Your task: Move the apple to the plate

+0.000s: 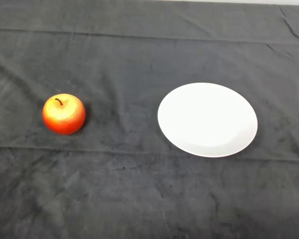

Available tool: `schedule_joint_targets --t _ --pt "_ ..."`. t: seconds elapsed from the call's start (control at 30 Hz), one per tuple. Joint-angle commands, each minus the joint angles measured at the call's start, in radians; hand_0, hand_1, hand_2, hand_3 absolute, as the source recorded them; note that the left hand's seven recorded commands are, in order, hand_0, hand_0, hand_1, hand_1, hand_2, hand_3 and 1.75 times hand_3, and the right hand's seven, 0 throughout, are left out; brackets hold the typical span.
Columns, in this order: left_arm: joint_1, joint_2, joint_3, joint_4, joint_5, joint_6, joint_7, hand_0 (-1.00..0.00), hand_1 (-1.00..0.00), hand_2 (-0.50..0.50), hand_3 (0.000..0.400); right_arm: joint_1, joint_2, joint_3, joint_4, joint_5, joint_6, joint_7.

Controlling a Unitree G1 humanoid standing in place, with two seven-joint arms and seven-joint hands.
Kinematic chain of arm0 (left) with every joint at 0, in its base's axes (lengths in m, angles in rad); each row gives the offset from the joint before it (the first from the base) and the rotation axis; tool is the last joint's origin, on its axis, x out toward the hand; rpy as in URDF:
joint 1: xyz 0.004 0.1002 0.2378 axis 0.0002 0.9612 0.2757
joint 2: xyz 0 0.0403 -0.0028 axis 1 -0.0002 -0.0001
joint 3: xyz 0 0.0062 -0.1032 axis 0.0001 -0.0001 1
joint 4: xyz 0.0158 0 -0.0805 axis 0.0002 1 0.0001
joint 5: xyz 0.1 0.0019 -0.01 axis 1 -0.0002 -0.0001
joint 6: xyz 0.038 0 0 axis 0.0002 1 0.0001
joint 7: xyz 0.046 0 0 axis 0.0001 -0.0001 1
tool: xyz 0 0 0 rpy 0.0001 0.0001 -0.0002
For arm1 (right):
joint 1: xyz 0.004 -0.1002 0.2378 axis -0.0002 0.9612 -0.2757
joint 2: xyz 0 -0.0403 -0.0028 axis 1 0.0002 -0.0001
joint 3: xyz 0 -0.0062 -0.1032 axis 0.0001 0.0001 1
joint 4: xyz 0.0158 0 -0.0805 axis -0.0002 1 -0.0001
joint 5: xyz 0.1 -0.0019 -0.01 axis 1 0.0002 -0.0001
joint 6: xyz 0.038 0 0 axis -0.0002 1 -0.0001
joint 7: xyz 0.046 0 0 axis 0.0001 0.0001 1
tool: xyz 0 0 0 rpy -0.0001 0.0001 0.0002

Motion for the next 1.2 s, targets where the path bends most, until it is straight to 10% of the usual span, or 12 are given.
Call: schedule_joint_targets --t 0.03,1.2 --pt "-0.035 0.015 0.004 0.017 0.02 -0.03 0.0 0.0 0.0 0.0 0.0 -0.029 -0.018 -0.0183 0.02 -0.0117 0.004 -0.0061" --pt "-0.053 -0.129 -0.227 -0.256 0.253 -0.046 0.095 0.0 0.0 0.0 0.0 -0.027 -0.016 -0.0173 0.015 -0.0122 0.004 -0.0083"
